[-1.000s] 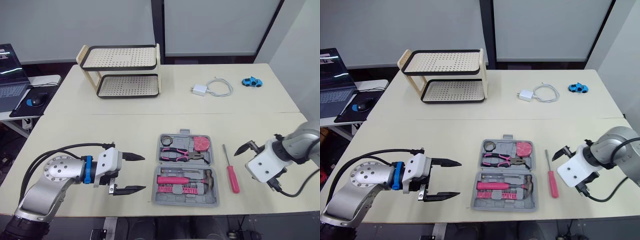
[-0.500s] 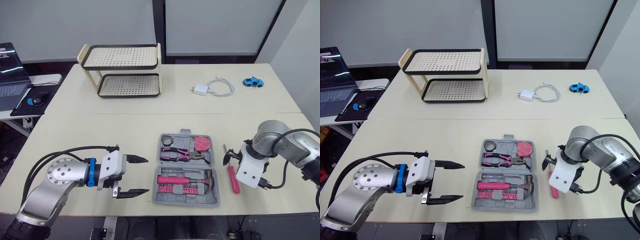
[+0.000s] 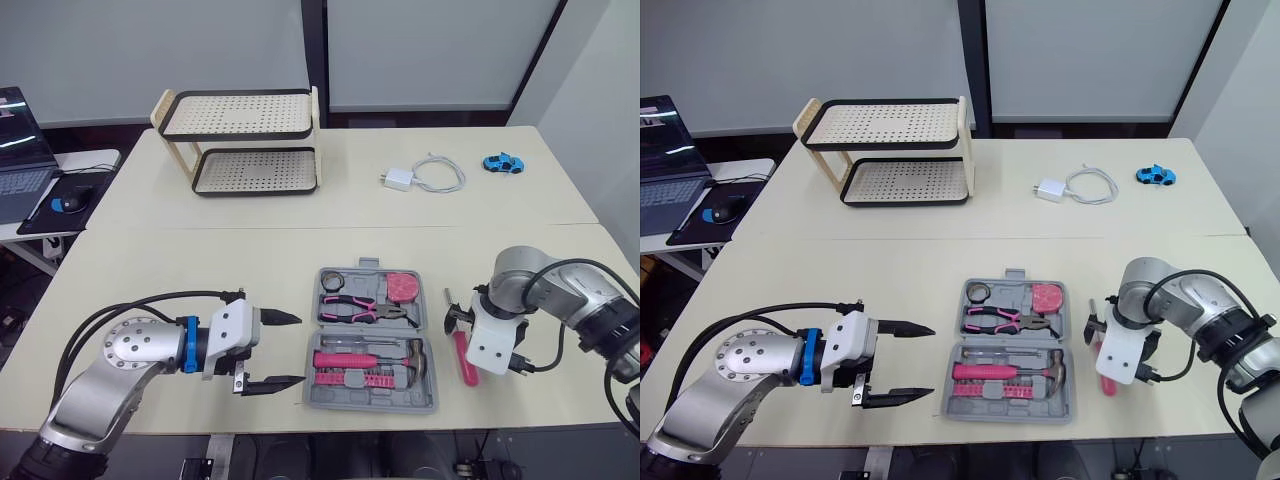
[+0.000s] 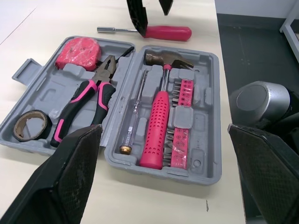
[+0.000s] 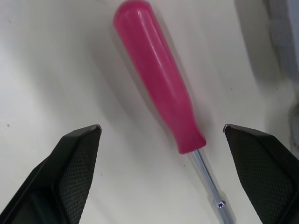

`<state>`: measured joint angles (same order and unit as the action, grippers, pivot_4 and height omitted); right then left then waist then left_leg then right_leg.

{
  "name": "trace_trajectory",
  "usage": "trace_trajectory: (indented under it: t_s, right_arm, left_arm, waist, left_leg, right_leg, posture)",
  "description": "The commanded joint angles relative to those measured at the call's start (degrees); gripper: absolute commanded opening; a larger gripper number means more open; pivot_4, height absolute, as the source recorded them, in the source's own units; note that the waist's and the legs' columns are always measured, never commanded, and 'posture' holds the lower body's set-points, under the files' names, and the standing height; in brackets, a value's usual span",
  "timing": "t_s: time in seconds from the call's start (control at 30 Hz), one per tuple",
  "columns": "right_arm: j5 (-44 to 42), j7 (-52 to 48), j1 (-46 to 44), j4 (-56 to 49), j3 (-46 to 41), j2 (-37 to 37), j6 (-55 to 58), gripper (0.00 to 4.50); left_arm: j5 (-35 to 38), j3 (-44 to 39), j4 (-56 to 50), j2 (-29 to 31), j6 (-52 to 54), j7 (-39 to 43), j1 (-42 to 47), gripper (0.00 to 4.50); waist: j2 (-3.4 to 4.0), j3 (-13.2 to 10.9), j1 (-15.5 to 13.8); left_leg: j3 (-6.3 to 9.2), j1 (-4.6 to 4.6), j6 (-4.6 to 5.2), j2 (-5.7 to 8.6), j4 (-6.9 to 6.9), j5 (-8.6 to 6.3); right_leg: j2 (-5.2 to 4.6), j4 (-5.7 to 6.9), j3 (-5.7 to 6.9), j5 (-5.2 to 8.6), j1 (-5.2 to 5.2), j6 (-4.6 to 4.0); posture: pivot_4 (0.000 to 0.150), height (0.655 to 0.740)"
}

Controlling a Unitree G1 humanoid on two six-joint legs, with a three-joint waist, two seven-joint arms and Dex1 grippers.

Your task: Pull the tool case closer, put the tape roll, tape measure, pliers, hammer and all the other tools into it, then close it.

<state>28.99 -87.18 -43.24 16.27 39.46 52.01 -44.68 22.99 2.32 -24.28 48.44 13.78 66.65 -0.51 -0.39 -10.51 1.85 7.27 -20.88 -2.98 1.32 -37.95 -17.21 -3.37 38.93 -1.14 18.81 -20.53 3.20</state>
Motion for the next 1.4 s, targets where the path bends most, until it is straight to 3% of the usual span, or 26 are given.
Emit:
trace_trajectory:
  t_s: [0.03, 0.13, 0.43, 0.57, 0.67, 0.8, 0.93, 1.1, 1.17, 1.3, 1.4]
  right_arm:
    - [1.2, 0.4, -1.0, 1.4, 0.4, -0.5, -1.5, 4.49]
    - [1.5, 0.8, -0.6, 1.9, 0.7, -0.9, -2.0, 3.89]
    - [2.5, 3.3, 1.3, 2.4, 0.6, 0.8, -3.1, 0.69]
    - [-0.1, 2.2, 2.0, -0.3, -1.1, 3.4, -1.9, 0.63]
    - [-8.0, -1.7, 4.7, -8.2, -5.5, 8.8, 5.8, 0.63]
    - [-18.3, -3.9, 12.4, -19.6, -13.9, 15.9, 24.7, 0.62]
    - [-26.1, 1.8, 23.1, -30.9, -25.4, 17.5, 56.2, 0.62]
    - [-35.9, 11.3, 32.4, -43.1, -40.7, 12.2, 99.8, 0.61]
    - [-37.2, 16.5, 33.6, -45.5, -44.9, 8.2, 112.1, 0.61]
    - [-38.2, 25.9, 34.6, -47.4, -49.4, 0.9, 128.9, 0.60]
    - [-38.5, 31.8, 32.9, -46.8, -50.2, -3.7, 135.0, 0.60]
  left_arm:
    - [0.7, 0.1, -2.6, -0.3, 0.7, -0.9, 0.0, 4.50]
    - [0.7, 0.1, -3.3, -0.5, 1.4, -1.5, -0.1, 4.50]
    - [0.7, 0.6, -3.5, -1.1, 2.8, -2.5, 1.1, 4.50]
    - [0.3, 0.9, -3.1, -1.4, 2.7, -2.6, 1.3, 4.50]
    - [0.1, 1.1, -2.8, -1.9, 2.4, -2.9, 1.5, 4.50]
    - [0.1, 0.8, -2.4, -2.1, 1.8, -2.7, 1.6, 4.50]
    - [0.8, 0.5, -2.2, -2.2, 0.5, -1.7, 1.5, 4.50]
    - [0.9, 0.9, -1.3, -2.0, -1.7, 0.4, 2.6, 4.50]
    - [1.0, 1.3, -0.7, -2.0, -1.6, 0.9, 3.6, 4.50]
    - [1.6, 2.5, -0.6, -2.0, -0.7, 2.2, 5.5, 4.50]
    - [2.3, 2.6, -0.7, -2.4, -0.1, 2.6, 6.6, 4.50]
  waist:
    - [0.00, 0.0, 0.0]
    - [0.00, 0.0, 0.0]
    - [0.00, 0.0, 0.0]
    - [0.00, 0.0, -0.1]
    - [0.03, 0.0, -0.2]
    - [0.06, 0.0, -0.3]
    - [0.05, 0.0, -0.4]
    - [0.08, 0.0, -0.4]
    - [0.05, 0.0, -0.5]
    - [0.06, 0.0, -0.6]
    - [0.06, 0.0, -0.4]
  left_leg:
    - [0.00, 0.00, -0.01, 0.00, 0.00, 0.00]
    - [0.01, 0.00, -0.02, 0.00, 0.00, 0.01]
    - [0.01, 0.00, -0.03, 0.01, 0.00, 0.02]
    - [0.01, 0.00, -0.03, 0.03, 0.00, 0.02]
    - [0.00, -0.01, -0.03, 0.04, -0.01, 0.01]
    - [0.06, -0.05, 0.04, 0.04, -0.01, -0.02]
    - [0.15, -0.02, 0.19, 0.02, -0.01, -0.11]
    - [0.12, -0.04, 0.20, 0.03, -0.03, -0.12]
    - [0.15, -0.05, 0.21, 0.04, -0.02, -0.12]
    - [0.13, -0.06, 0.21, 0.11, -0.01, -0.12]
    - [0.12, -0.07, 0.21, 0.12, 0.01, -0.12]
  right_leg:
    - [0.00, 0.00, 0.00, 0.00, 0.00, 0.00]
    - [0.00, 0.00, 0.00, 0.00, 0.00, 0.00]
    - [0.00, 0.00, 0.00, 0.00, 0.01, 0.00]
    - [-0.01, 0.00, 0.00, 0.00, 0.02, 0.00]
    - [-0.03, -0.01, -0.02, 0.00, 0.02, 0.00]
    - [-0.05, -0.02, 0.01, 0.00, 0.03, 0.00]
    - [-0.04, -0.02, 0.07, 0.00, 0.10, -0.01]
    - [-0.03, -0.01, 0.05, 0.01, 0.09, -0.03]
    - [-0.03, -0.02, 0.08, 0.01, 0.10, -0.03]
    - [-0.05, -0.03, 0.05, 0.01, 0.10, -0.02]
    - [-0.05, -0.04, 0.04, 0.01, 0.08, -0.02]
  posture:
    - [0.150, 0.7400]
    - [0.150, 0.7400]
    - [0.150, 0.7400]
    - [0.150, 0.7400]
    - [0.150, 0.7400]
    - [0.150, 0.7400]
    - [0.150, 0.7400]
    - [0.150, 0.7400]
    - [0.150, 0.7400]
    - [0.150, 0.7400]
    - [0.150, 0.7400]
